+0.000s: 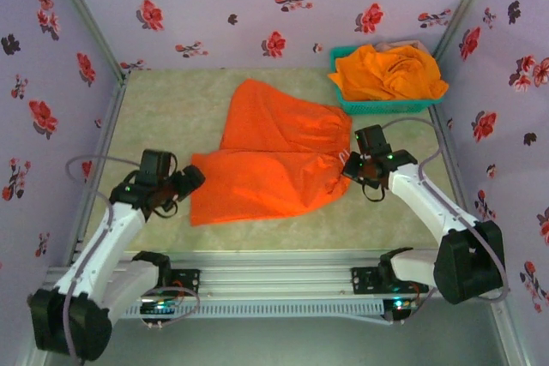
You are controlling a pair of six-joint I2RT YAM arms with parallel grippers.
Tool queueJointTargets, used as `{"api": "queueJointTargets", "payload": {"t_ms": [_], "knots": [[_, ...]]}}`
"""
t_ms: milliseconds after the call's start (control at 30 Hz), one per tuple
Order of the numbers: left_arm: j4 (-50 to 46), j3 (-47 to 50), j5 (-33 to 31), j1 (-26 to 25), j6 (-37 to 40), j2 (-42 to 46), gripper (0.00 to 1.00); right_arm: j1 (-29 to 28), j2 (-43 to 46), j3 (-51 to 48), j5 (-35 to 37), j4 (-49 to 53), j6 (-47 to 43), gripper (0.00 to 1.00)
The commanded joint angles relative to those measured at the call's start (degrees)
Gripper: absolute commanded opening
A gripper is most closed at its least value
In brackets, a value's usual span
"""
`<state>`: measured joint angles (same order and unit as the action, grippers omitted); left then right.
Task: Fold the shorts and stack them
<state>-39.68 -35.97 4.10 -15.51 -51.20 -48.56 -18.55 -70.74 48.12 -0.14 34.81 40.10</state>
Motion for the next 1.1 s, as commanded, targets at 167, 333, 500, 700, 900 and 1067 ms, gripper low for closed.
{"api": "queueJointTargets", "payload": {"t_ms": [167,333,500,700,900,1067], "knots": [[-9.41,5.66,-6.46,-6.95,-10.24,2.45,0.76,-0.43,0.51,-0.93,1.79,-1.23,1.17,0.0],[-7.37,7.87,-6.65,-11.83,-15.0,0.18,0.68,-0.39,0.43,-1.52,1.63,-1.48,1.3,0.0],[-3.83,9.22,-6.34,-12.98,-15.95,-3.82,0.61,-0.37,0.52,-1.97,1.39,-1.76,1.61,0.0],[0.79,10.08,-6.71,-13.33,-15.88,-7.97,0.51,-0.35,0.92,-1.98,1.81,-1.5,1.39,0.0],[5.97,9.95,-7.18,-13.32,-15.27,-10.54,0.31,-0.38,0.87,-2.51,1.54,-1.85,1.52,0.0],[7.37,8.94,-8.2,-13.34,-14.35,-11.34,0.07,-0.35,0.82,-3.03,1.5,-2.02,1.2,0.0]]}}
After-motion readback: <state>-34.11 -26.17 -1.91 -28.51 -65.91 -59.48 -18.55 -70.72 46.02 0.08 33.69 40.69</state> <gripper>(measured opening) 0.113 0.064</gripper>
